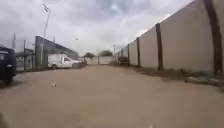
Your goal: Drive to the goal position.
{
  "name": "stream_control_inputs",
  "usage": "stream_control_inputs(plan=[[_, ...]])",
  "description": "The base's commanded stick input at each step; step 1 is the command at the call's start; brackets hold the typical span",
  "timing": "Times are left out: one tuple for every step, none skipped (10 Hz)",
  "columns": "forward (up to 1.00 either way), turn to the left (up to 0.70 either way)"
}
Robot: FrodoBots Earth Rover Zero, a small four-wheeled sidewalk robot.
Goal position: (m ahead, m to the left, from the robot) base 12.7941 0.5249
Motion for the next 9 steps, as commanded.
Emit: stream_control_inputs(plan=[[1.00,0.00],[1.00,0.00],[1.00,0.00],[1.00,0.00],[1.00,0.00],[1.00,0.00],[1.00,0.00],[1.00,0.00],[1.00,0.00]])
